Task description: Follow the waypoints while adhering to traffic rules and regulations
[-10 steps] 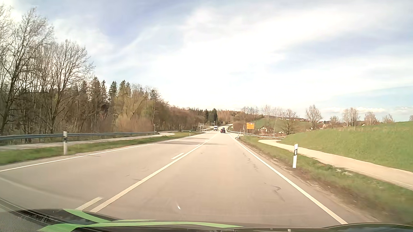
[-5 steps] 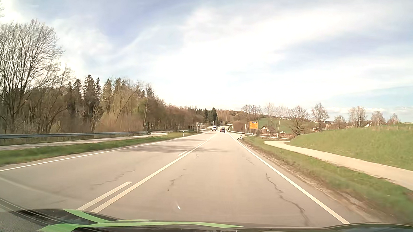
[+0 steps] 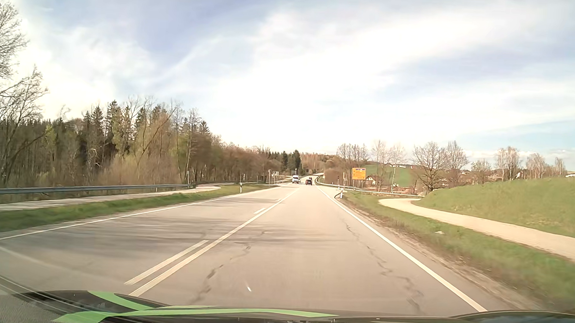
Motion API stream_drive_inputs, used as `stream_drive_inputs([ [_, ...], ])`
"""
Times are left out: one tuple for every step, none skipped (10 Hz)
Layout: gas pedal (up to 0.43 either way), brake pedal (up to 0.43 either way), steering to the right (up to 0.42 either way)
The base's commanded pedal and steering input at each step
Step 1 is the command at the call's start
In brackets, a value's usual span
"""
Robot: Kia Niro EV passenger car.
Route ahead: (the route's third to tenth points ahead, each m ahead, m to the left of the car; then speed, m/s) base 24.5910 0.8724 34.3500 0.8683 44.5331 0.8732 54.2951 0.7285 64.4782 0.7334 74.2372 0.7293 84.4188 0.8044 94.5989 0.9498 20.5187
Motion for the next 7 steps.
stream_drive_inputs([
  [0.098,0.000,0.000],
  [0.087,0.000,0.000],
  [0.087,0.000,-0.001],
  [0.087,0.000,-0.001],
  [0.087,0.000,-0.002],
  [0.087,0.000,-0.002],
  [0.087,0.000,-0.002],
])
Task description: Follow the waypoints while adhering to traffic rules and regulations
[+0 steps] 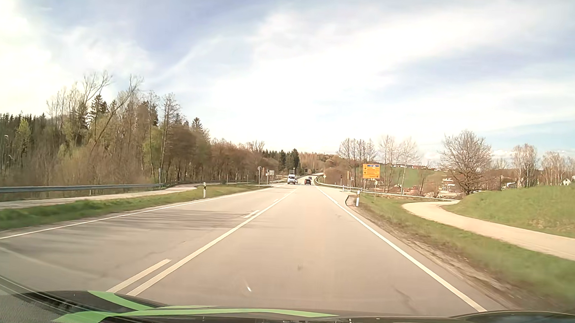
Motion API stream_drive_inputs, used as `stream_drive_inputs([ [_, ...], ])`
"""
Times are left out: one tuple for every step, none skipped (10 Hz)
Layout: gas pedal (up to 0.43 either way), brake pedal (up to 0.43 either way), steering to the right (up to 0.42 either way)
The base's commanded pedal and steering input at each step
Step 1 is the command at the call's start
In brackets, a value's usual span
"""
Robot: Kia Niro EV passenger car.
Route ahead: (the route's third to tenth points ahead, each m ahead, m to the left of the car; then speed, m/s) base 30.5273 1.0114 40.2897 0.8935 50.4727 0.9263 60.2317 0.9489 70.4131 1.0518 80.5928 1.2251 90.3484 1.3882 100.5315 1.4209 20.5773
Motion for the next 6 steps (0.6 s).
stream_drive_inputs([
  [0.087,0.000,-0.002],
  [0.087,0.000,-0.002],
  [0.098,0.000,-0.002],
  [0.098,0.000,-0.002],
  [0.110,0.000,-0.002],
  [0.110,0.000,-0.002],
])
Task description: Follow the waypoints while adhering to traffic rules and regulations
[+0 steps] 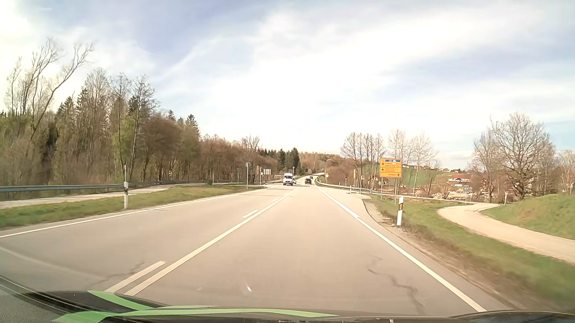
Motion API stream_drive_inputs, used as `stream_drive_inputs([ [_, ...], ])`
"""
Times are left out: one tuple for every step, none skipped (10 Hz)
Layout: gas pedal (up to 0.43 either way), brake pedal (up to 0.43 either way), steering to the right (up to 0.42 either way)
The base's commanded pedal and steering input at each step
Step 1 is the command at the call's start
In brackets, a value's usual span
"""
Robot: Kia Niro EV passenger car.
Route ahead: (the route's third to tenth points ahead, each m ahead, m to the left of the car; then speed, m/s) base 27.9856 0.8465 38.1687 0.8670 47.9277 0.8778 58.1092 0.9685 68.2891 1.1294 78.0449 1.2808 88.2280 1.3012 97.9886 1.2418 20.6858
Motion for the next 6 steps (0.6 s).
stream_drive_inputs([
  [0.118,0.000,-0.002],
  [0.130,0.000,-0.002],
  [0.130,0.000,-0.002],
  [0.138,0.000,-0.002],
  [0.138,0.000,-0.002],
  [0.138,0.000,-0.002],
])
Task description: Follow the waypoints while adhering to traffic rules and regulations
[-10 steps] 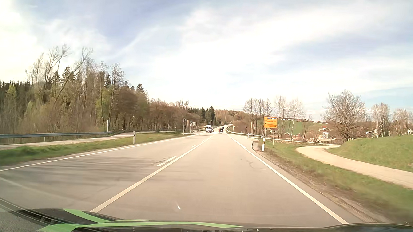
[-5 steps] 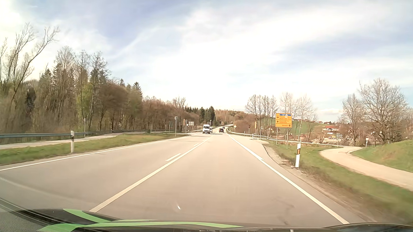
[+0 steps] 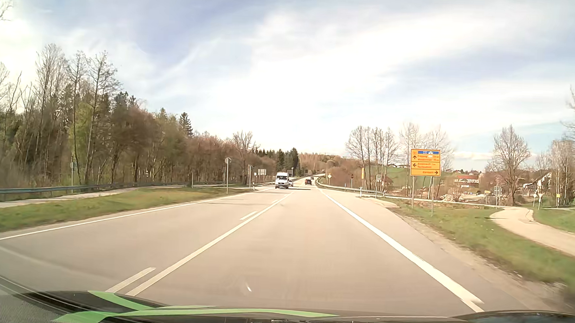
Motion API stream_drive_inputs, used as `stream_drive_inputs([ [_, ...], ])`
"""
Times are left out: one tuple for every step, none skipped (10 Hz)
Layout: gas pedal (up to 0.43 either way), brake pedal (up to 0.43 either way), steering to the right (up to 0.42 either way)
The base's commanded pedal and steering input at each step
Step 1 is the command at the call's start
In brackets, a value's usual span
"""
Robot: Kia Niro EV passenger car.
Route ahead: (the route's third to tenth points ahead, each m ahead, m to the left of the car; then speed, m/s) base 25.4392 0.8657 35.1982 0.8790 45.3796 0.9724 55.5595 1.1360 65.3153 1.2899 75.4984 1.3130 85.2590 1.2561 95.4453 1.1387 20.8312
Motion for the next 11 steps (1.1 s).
stream_drive_inputs([
  [0.130,0.000,-0.002],
  [0.130,0.000,-0.002],
  [0.130,0.000,-0.002],
  [0.130,0.000,-0.002],
  [0.130,0.000,-0.002],
  [0.130,0.000,-0.002],
  [0.130,0.000,-0.002],
  [0.130,0.000,-0.002],
  [0.130,0.000,-0.002],
  [0.130,0.000,-0.002],
  [0.130,0.000,-0.002],
])
